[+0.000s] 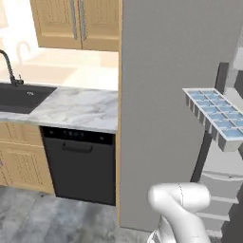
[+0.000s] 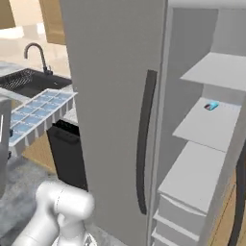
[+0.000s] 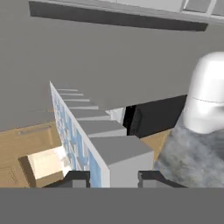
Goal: Open the freezer door, pick up the ice cube tray from the freezer, and place it on the dining counter.
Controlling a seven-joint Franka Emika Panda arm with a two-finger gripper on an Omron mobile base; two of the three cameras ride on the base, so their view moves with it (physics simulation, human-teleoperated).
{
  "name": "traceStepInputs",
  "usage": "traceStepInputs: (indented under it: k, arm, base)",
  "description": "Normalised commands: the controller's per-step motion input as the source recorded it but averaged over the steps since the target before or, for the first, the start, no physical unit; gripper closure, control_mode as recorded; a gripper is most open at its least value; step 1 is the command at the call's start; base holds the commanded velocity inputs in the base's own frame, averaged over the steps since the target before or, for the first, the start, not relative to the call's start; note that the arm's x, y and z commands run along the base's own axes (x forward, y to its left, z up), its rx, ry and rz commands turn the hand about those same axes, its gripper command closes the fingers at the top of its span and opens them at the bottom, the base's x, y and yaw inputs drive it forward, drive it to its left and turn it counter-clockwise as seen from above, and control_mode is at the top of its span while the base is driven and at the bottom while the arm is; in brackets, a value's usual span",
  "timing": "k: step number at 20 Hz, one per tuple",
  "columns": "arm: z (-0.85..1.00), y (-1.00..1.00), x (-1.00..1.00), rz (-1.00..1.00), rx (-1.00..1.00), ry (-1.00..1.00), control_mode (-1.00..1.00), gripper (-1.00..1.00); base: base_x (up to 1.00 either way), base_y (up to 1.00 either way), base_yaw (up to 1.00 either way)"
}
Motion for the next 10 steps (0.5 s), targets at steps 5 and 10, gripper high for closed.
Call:
traceStepInputs:
  k: [5,10]
  arm:
    - [0.0,0.0,0.0,0.0,0.0,0.0,1.0,1.0]
    - [0.0,0.0,0.0,0.0,0.0,0.0,1.0,1.0]
  base:
    - [-0.29,0.68,0.92]
    - [-0.13,0.39,0.99]
